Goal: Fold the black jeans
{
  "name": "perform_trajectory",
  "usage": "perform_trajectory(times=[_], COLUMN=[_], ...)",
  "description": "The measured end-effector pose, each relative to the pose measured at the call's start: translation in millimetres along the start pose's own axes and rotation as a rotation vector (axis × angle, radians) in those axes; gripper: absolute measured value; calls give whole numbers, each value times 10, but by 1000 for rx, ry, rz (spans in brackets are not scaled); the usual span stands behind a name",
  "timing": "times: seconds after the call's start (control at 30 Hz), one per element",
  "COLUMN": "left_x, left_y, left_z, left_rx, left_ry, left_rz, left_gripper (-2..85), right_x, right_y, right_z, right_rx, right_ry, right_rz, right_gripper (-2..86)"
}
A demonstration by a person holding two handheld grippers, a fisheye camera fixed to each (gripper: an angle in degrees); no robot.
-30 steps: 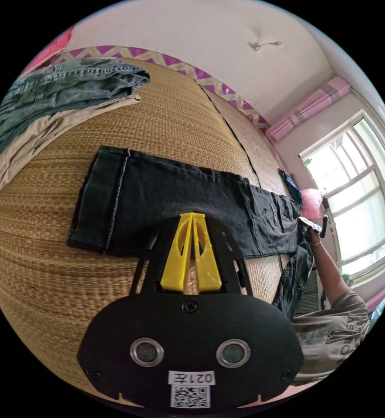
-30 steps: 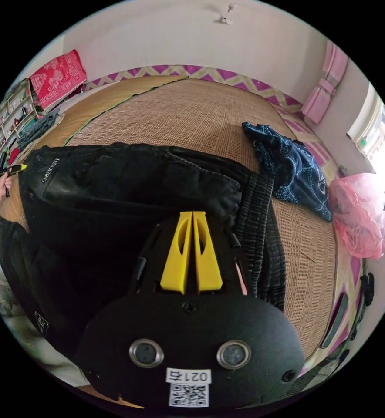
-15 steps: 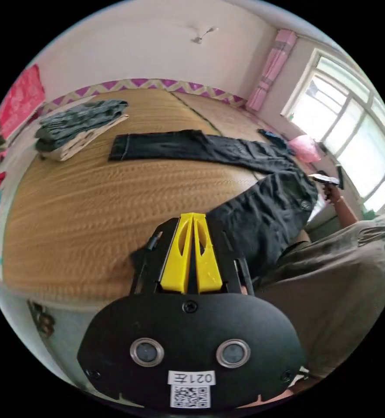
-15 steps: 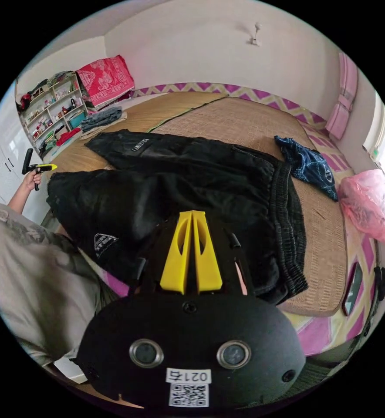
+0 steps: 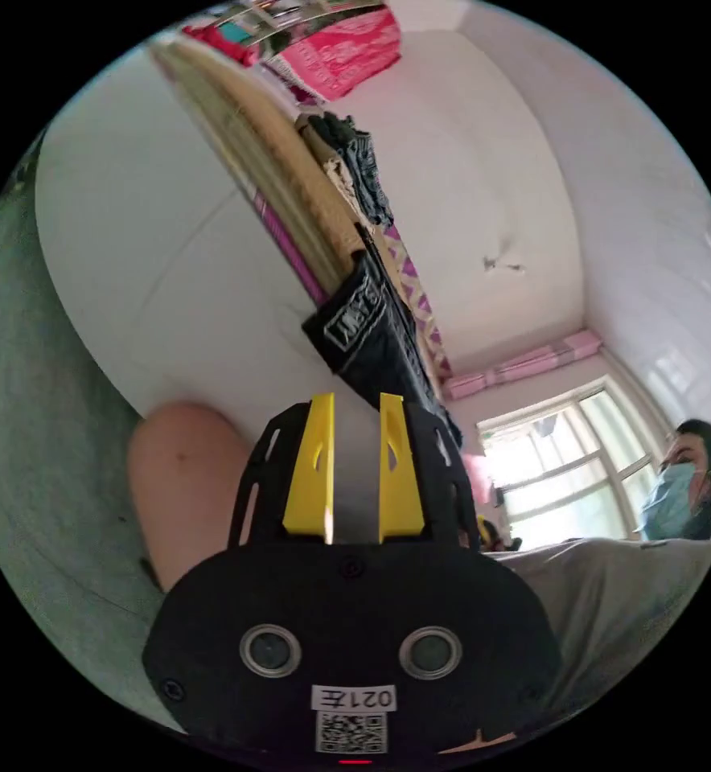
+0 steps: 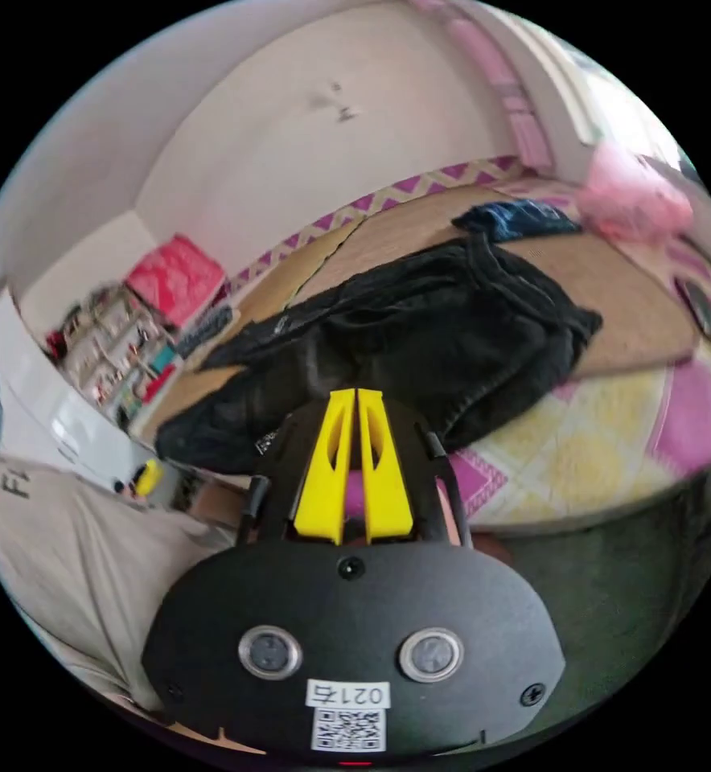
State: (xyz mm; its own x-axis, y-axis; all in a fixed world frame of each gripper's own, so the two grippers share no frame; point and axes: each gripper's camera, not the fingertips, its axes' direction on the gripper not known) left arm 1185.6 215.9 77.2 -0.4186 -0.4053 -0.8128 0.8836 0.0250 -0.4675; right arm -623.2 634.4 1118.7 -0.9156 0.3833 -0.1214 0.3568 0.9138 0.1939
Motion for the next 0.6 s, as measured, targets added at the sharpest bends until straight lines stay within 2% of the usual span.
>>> perform_trajectory(times=[0.07,0.17,0.3,0.4,0.47,0.6], left_x=[-211,-335,-362,-398,-379,-180], left_y=[144,207,211,244,262,167], left_z=[166,326,436,393,275,130], left_rx=[21,58,86,114,179,167], left_ry=[128,220,248,274,350,298], left_rz=[-113,-199,-262,-266,-235,-165], left_gripper=[112,131,126,82,6,-7], right_x=[280,546,853,1033,1089,1142], right_y=[138,340,606,789,875,977], right_z=[-110,-243,-349,-297,-232,-94], right_rx=[54,117,211,251,257,301], right_ry=[-64,-98,-202,-315,-354,-417], right_rz=[136,267,452,549,587,658], right_gripper=[72,91,100,94,88,85])
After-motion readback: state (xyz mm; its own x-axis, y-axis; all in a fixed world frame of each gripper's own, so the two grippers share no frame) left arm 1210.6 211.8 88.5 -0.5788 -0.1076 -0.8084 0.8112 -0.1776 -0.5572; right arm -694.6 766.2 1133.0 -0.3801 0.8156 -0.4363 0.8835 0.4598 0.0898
